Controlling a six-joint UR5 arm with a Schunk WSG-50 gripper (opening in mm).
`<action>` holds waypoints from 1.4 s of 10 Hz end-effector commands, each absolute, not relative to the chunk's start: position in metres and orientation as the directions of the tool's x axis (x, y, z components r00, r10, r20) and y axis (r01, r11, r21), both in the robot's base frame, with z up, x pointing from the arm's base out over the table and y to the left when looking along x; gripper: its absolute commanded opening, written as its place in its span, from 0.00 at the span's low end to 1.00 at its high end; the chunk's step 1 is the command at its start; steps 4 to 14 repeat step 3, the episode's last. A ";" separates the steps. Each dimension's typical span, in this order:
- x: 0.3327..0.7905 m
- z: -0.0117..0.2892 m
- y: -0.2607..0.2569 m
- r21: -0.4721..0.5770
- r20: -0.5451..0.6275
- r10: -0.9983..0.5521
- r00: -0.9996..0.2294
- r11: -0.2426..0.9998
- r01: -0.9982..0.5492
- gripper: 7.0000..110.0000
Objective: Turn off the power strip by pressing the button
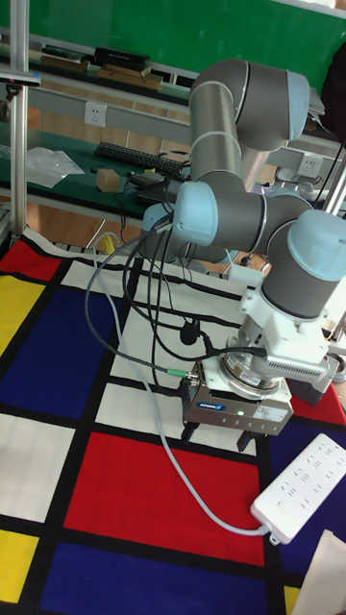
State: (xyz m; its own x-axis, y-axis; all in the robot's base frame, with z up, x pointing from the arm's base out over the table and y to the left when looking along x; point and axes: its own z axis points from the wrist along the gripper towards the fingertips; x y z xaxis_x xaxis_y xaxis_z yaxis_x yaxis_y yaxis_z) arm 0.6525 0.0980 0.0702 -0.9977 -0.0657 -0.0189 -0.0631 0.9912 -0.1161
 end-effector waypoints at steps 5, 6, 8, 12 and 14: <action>0.678 0.056 0.098 -0.095 -0.027 0.026 -0.999 0.995 0.028 0.00; 0.678 0.056 0.098 -0.095 -0.027 0.026 -0.999 0.995 0.028 0.00; 0.678 0.056 0.098 -0.095 -0.027 0.026 -0.999 0.995 0.028 0.00; 0.678 0.056 0.098 -0.095 -0.027 0.026 -0.999 0.995 0.028 0.00; 0.678 0.056 0.098 -0.095 -0.027 0.026 -0.999 0.995 0.028 0.00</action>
